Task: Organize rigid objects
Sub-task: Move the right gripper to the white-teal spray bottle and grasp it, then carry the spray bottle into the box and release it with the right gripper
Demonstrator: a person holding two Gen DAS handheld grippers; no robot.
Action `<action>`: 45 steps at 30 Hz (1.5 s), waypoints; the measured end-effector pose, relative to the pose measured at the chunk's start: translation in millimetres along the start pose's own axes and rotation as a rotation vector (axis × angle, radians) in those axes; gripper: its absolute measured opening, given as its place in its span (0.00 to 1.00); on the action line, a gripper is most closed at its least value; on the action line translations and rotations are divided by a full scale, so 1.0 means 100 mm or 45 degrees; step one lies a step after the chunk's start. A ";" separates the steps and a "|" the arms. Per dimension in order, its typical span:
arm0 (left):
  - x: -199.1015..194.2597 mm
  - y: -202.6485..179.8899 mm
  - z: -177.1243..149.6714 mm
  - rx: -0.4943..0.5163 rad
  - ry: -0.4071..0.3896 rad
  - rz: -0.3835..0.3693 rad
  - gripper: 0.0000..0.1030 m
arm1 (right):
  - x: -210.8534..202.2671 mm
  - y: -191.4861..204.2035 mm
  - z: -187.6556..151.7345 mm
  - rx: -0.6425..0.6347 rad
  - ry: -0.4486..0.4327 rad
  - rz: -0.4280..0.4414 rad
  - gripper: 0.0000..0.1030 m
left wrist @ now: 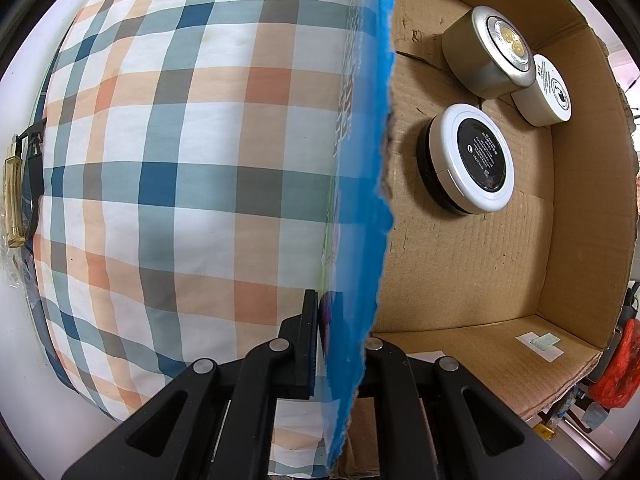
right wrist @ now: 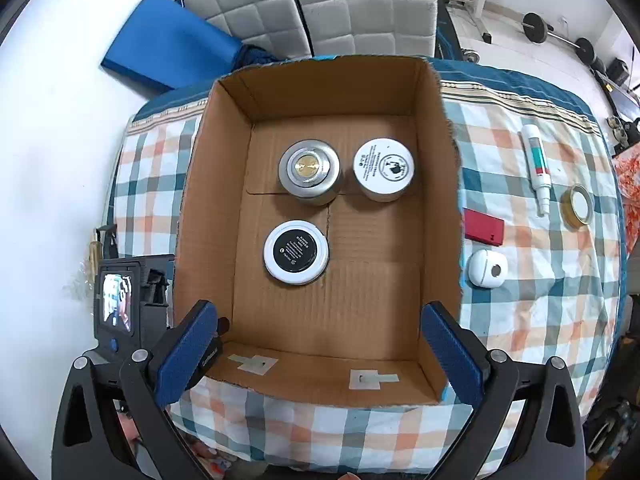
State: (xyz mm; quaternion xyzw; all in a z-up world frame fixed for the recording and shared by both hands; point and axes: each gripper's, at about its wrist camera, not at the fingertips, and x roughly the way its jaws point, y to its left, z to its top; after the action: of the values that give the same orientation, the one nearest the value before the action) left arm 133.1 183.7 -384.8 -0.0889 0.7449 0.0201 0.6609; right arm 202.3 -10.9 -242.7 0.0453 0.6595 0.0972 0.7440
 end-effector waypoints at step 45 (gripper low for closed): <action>0.04 0.03 0.07 -0.033 0.025 0.013 0.05 | 1.42 -3.09 0.81 0.606 0.097 -0.231 0.34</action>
State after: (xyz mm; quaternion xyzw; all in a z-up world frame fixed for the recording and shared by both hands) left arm 138.6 187.2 -389.9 -0.0938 0.7516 0.0324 0.6521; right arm 324.5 -279.0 -431.6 0.1559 0.6927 -0.1263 0.6928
